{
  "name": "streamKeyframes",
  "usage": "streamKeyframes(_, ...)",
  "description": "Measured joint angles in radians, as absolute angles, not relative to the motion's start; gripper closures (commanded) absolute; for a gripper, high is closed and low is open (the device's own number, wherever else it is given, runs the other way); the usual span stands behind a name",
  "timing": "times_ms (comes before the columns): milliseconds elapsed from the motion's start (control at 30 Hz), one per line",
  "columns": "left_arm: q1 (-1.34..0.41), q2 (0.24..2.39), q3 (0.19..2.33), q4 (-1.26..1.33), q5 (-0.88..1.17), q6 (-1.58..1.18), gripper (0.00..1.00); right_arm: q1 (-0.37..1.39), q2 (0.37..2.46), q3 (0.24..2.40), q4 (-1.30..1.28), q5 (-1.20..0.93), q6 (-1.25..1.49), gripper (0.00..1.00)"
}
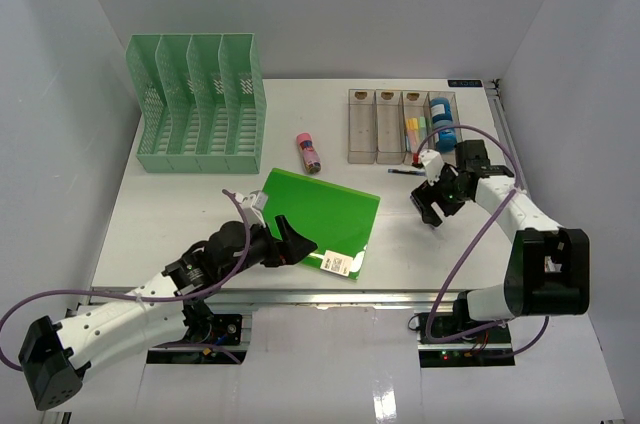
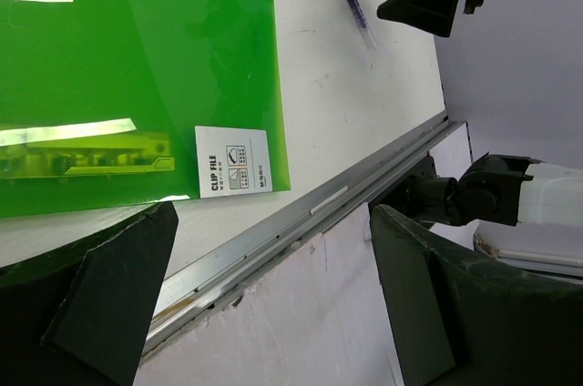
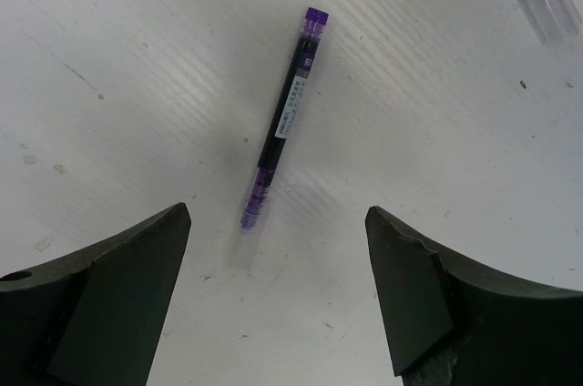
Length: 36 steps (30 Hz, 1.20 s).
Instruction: Organize the desk
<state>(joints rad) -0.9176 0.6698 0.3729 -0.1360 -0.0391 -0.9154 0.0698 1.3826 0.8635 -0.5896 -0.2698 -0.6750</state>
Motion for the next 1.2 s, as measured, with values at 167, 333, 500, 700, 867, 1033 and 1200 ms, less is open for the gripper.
streamKeyframes(167,-0.918,0.671,0.373,-0.139,-0.041,-0.927,0.02,0.109,1.435,0.837,-0.538,-0.216,-0.66,0.24)
streamKeyframes(333,-0.918,0.669,0.373,-0.144,-0.046,-0.933,0.02,0.139,1.466,0.83,-0.507,-0.191,-0.642,0.37)
streamKeyframes(500,-0.918,0.651,0.373,-0.158,-0.048,-0.934,0.02,0.154,1.534,0.831,-0.471,-0.161,-0.626,0.51)
streamKeyframes(700,-0.918,0.592,0.373,-0.178,-0.071,-0.934,0.02,0.16,1.557,0.847,-0.447,-0.151,-0.613,0.76)
streamKeyframes(867,-0.918,0.564,0.373,-0.181,-0.088,-0.934,0.02,0.164,1.559,0.847,-0.433,-0.152,-0.61,0.92)
streamKeyframes(1033,-0.918,0.561,0.367,-0.181,-0.091,-0.935,0.02,0.163,1.562,0.848,-0.433,-0.157,-0.618,0.92)
streamKeyframes(1200,-0.918,0.531,0.338,-0.181,-0.094,-0.939,0.02,0.163,1.558,0.853,-0.46,-0.203,-0.664,0.92)
